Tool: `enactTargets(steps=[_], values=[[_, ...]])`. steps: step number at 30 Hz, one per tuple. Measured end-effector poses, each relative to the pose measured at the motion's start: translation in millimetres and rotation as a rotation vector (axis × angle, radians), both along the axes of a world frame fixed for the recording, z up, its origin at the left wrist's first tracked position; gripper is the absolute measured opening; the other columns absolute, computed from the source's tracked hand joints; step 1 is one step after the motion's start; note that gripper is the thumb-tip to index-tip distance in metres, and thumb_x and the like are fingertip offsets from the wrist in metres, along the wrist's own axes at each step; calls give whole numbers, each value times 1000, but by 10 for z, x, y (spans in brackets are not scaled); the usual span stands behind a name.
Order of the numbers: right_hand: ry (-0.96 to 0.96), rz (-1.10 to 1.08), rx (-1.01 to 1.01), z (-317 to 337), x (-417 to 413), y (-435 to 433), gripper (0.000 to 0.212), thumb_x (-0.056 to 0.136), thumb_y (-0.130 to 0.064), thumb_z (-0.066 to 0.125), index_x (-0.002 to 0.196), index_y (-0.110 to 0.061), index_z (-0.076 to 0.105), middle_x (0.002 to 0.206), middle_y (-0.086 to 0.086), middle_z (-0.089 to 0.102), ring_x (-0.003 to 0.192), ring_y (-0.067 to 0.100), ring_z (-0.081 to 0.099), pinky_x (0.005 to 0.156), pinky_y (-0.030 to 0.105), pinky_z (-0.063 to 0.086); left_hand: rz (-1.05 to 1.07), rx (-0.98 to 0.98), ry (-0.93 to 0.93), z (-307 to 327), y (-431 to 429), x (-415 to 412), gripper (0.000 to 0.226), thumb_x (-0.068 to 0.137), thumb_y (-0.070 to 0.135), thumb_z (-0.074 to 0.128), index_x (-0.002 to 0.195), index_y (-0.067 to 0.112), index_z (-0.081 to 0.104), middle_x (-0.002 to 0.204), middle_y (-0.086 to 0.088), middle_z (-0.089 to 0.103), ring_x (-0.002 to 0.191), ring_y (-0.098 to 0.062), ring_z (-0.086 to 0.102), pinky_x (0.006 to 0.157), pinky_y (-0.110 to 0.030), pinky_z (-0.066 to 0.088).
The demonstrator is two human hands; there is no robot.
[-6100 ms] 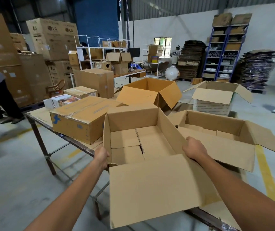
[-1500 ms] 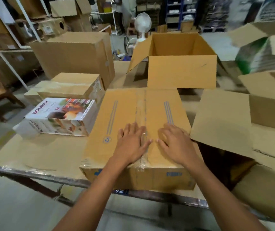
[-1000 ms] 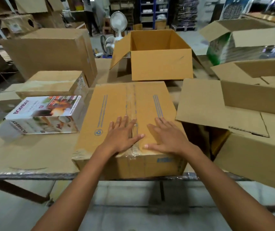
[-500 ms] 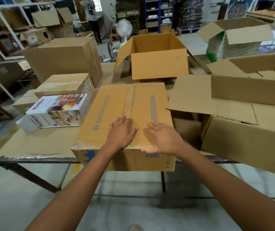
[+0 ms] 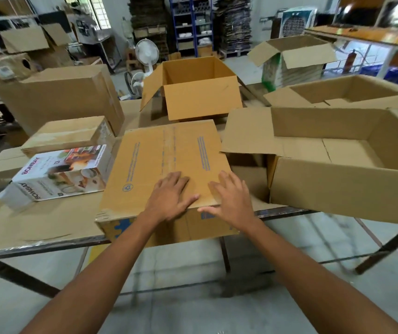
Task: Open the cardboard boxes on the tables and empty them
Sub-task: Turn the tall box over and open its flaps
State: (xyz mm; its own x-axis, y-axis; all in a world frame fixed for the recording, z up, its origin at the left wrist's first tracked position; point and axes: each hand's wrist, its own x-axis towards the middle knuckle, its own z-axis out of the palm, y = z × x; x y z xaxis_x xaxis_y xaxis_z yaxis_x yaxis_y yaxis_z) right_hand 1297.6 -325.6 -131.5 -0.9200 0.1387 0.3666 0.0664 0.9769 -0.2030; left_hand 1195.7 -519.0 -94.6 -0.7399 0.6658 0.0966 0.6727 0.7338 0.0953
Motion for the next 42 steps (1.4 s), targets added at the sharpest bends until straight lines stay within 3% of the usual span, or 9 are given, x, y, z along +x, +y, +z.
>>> enactTargets(steps=[2,5,11,15,18,21,31,35,42], values=[[-68,-54,-204,54,17,6,98,73,-95,25,137,-28,55,158,13,33,143,39,30,111,57,37,40,-49,-59,18,32,18,103,76,89,5,158,28,21,167,-4,10,154,-26,9,122,-53,12],[-61,-158,-664,92,33,-10,67,95,-70,37,147,-27,42,159,9,34,142,31,35,110,52,39,103,-95,-127,44,92,15,94,83,86,10,159,31,13,168,-4,1,154,-29,1,120,-60,5],[-37,-301,-1561,-33,270,-46,57,103,-63,20,126,-28,59,116,1,65,104,16,61,77,34,48,28,-23,-45,107,465,120,75,94,72,27,144,17,39,157,-16,30,147,-31,23,119,-58,17],[-130,-582,-1723,-335,484,-68,43,107,-50,30,100,-18,58,104,8,61,86,16,53,88,41,43,34,-43,-62,32,592,228,81,93,76,18,154,25,26,165,-15,16,152,-33,11,121,-60,7],[-198,-608,-1913,-569,537,-124,47,97,-57,49,116,-15,57,106,7,62,77,18,60,73,32,49,73,-46,-40,15,556,266,83,91,79,17,155,26,25,165,-14,14,153,-33,6,120,-62,4],[-134,-594,-2183,-616,449,-181,61,96,-63,46,126,-12,58,113,17,68,101,29,67,90,41,52,165,-56,-29,0,516,329,84,88,82,14,152,30,27,165,-13,15,153,-37,2,114,-69,1],[-190,-333,-2213,15,94,-303,61,90,-66,54,119,-14,68,114,15,72,112,34,63,100,51,48,425,184,-352,718,29,-92,95,78,92,16,154,36,24,165,-6,18,150,-36,16,116,-66,10],[-90,-92,-2109,626,-185,-276,43,98,-52,54,122,-18,66,115,14,73,114,33,63,100,58,48,394,604,-525,1077,-216,-321,90,82,87,31,151,29,39,156,-3,39,143,-29,37,118,-49,26],[-3,20,-1638,1697,-491,-180,34,94,-47,62,116,-21,66,115,6,71,107,25,62,85,46,51,269,1156,-891,1436,-468,-354,65,95,72,36,134,26,61,118,-12,72,107,-30,70,89,-45,57]])
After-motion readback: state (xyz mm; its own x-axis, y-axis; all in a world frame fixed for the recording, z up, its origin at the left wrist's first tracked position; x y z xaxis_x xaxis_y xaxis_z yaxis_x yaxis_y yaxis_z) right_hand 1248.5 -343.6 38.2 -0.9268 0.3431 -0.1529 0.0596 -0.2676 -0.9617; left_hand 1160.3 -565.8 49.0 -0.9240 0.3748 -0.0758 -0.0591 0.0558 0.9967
